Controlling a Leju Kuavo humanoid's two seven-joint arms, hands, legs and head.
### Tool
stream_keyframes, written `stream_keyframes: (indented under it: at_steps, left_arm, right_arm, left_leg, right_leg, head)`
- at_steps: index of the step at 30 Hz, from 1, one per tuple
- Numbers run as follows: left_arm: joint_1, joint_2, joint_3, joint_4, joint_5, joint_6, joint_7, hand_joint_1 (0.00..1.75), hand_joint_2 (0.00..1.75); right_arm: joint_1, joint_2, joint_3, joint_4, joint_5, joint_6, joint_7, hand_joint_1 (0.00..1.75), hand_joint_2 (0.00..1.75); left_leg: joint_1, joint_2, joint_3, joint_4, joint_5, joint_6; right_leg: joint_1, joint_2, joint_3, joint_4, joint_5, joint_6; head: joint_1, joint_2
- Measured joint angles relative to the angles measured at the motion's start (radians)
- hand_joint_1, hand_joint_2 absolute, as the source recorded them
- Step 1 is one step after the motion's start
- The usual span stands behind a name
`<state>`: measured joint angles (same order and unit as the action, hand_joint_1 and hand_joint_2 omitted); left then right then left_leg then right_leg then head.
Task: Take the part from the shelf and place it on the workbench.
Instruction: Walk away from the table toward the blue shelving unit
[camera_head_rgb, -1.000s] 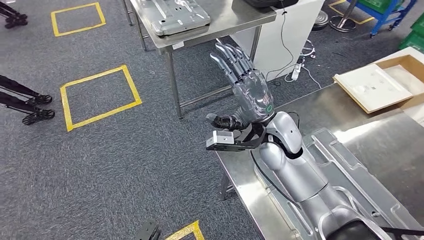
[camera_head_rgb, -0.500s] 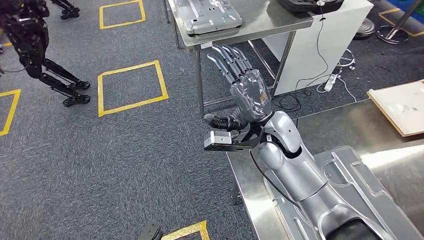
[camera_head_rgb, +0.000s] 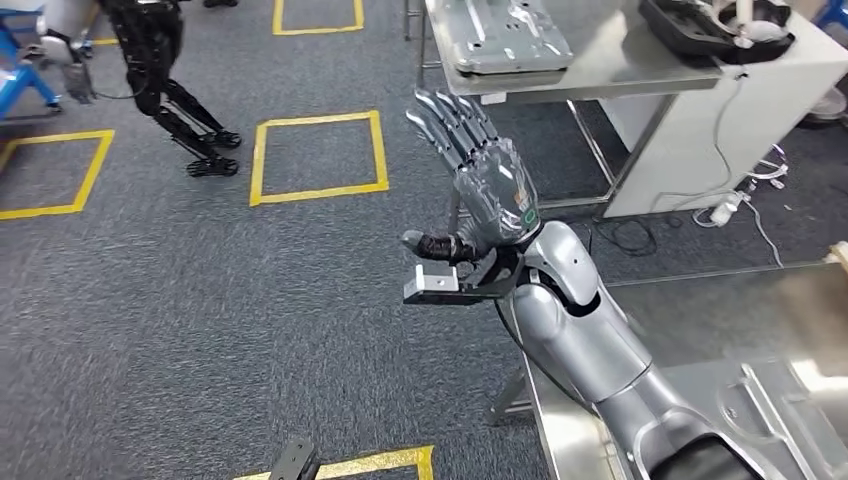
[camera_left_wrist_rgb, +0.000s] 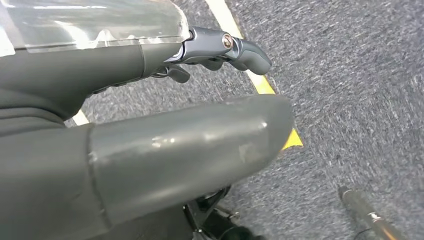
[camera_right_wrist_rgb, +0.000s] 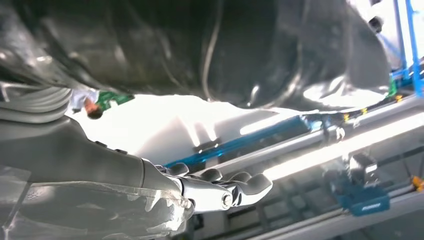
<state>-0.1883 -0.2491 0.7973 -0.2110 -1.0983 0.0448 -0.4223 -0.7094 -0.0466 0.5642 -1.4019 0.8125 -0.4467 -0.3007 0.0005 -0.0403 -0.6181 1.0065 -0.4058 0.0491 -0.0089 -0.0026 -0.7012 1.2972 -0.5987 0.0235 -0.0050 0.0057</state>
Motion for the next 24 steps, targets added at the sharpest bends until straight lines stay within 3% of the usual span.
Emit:
stream_keyframes:
  at_steps: [1, 2, 4, 6, 8, 9, 10, 12, 13, 15, 16, 18, 20, 22, 24]
  left_arm:
    - [0.001, 0.0, 0.0, 0.0, 0.0, 0.0, 0.0, 0.0, 0.0]
    - [0.002, 0.0, 0.0, 0.0, 0.0, 0.0, 0.0, 0.0, 0.0]
    - [0.002, 0.0, 0.0, 0.0, 0.0, 0.0, 0.0, 0.0, 0.0]
    - [-0.001, 0.0, 0.0, 0.0, 0.001, 0.0, 0.0, 0.0, 0.0]
    - [0.001, 0.0, 0.0, 0.0, 0.001, 0.0, 0.0, 0.0, 0.0]
    - [0.003, 0.0, 0.0, 0.0, 0.001, 0.0, -0.001, 0.0, 0.0]
    - [0.005, 0.0, 0.0, 0.0, 0.002, 0.001, -0.001, 0.0, 0.0]
    - [0.003, 0.0, 0.0, 0.0, 0.002, 0.002, -0.001, 0.0, 0.0]
    - [0.002, 0.0, 0.0, 0.0, 0.003, 0.002, -0.001, 0.0, 0.0]
    - [0.002, 0.0, 0.0, 0.0, 0.003, 0.002, -0.001, 0.0, 0.0]
    - [0.003, 0.0, 0.0, 0.0, 0.003, 0.003, -0.001, 0.0, 0.0]
    - [0.004, 0.0, 0.0, 0.0, 0.003, 0.004, -0.001, 0.0, 0.0]
    - [0.001, 0.0, 0.0, 0.0, 0.003, 0.006, -0.001, 0.0, 0.0]
    - [-0.002, 0.0, 0.0, 0.0, 0.002, 0.008, -0.001, 0.0, 0.0]
    - [0.0, 0.0, 0.0, 0.0, 0.001, 0.01, -0.001, 0.0, 0.0]
  right_arm:
    - [0.001, -0.001, 0.001, 0.0, 0.0, 0.0, 0.0, 0.0, 0.0]
    - [0.001, -0.002, 0.001, 0.0, 0.0, 0.0, 0.0, 0.0, 0.0]
    - [-0.001, -0.004, 0.001, 0.001, 0.0, 0.0, 0.001, 0.0, 0.0]
    - [-0.001, -0.006, 0.002, 0.001, 0.0, 0.0, 0.001, 0.0, 0.0]
    - [-0.002, -0.007, 0.003, 0.001, 0.001, 0.0, 0.001, 0.0, 0.0]
    - [-0.003, -0.007, 0.003, 0.001, 0.001, 0.0, 0.001, 0.0, 0.0]
    - [-0.005, -0.006, 0.003, 0.0, 0.002, 0.0, 0.002, 0.0, 0.0]
    - [-0.006, -0.006, 0.003, 0.0, 0.003, 0.0, 0.002, 0.0, 0.0]
    - [-0.005, -0.006, 0.003, 0.0, 0.003, 0.0, 0.002, 0.0, 0.0]
    - [-0.004, -0.006, 0.003, 0.0, 0.003, 0.0, 0.003, 0.0, 0.0]
    - [-0.003, -0.006, 0.003, 0.0, 0.003, 0.0, 0.003, 0.0, 0.0]
    - [-0.004, -0.006, 0.004, 0.0, 0.005, -0.001, 0.003, 0.0, 0.0]
    - [-0.006, -0.006, 0.004, 0.0, 0.007, -0.001, 0.004, 0.0, 0.0]
    - [-0.008, -0.006, 0.004, 0.0, 0.01, -0.002, 0.005, 0.0, 0.0]
    - [-0.008, -0.006, 0.004, -0.001, 0.012, -0.002, 0.006, 0.0, 0.0]
  left_leg:
    - [0.0, -0.015, 0.0, 0.003, -0.001, -0.001]
    - [0.001, -0.029, 0.0, 0.007, -0.003, -0.003]
    - [0.002, -0.054, -0.005, 0.019, -0.009, -0.01]
    - [0.004, -0.076, -0.017, 0.025, -0.01, -0.02]
    - [0.007, -0.097, -0.024, 0.023, -0.006, -0.033]
    - [0.007, -0.091, -0.026, 0.026, -0.008, -0.038]
    - [0.006, -0.069, -0.034, 0.043, -0.018, -0.044]
    - [0.005, -0.005, -0.077, 0.134, -0.065, -0.052]
    - [0.007, 0.016, -0.111, 0.199, -0.094, -0.056]
    - [0.012, 0.031, -0.16, 0.289, -0.118, -0.062]
    - [0.013, 0.034, -0.161, 0.29, -0.108, -0.063]
    - [0.013, 0.051, -0.104, 0.181, -0.044, -0.061]
    - [0.004, 0.089, -0.038, 0.06, -0.006, -0.051]
    - [-0.006, 0.1, -0.022, 0.026, -0.009, -0.038]
    - [-0.004, 0.077, -0.021, 0.019, -0.006, -0.025]
  right_leg:
    - [-0.001, 0.002, 0.001, -0.015, 0.025, 0.0]
    - [-0.004, 0.009, 0.019, -0.065, 0.064, -0.001]
    - [-0.012, 0.053, 0.068, -0.188, 0.123, -0.002]
    - [-0.014, 0.085, 0.09, -0.244, 0.133, -0.005]
    - [-0.011, 0.07, 0.093, -0.25, 0.134, -0.013]
    - [-0.012, 0.058, 0.097, -0.254, 0.136, -0.019]
    - [-0.013, 0.045, 0.102, -0.259, 0.137, -0.027]
    - [-0.012, 0.016, 0.11, -0.265, 0.137, -0.038]
    - [-0.01, 0.001, 0.111, -0.266, 0.135, -0.042]
    - [-0.006, -0.027, 0.113, -0.265, 0.131, -0.045]
    - [-0.006, -0.039, 0.114, -0.264, 0.128, -0.044]
    - [-0.005, -0.063, 0.122, -0.263, 0.12, -0.04]
    - [-0.001, -0.084, 0.131, -0.263, 0.112, -0.033]
    - [0.004, -0.101, 0.136, -0.265, 0.107, -0.024]
    - [0.004, -0.112, 0.142, -0.266, 0.101, -0.014]
  head:
    - [0.0, 0.0]
    - [0.0, 0.0]
    - [0.0, 0.0]
    - [0.0, 0.0]
    - [0.0, 0.0]
    - [0.0, 0.0]
    - [-0.002, 0.0]
    - [-0.005, 0.0]
    - [-0.006, 0.0]
    - [-0.006, 0.0]
    - [-0.006, 0.0]
    - [-0.006, 0.0]
    - [-0.006, 0.0]
    - [-0.006, 0.0]
    - [-0.006, 0.0]
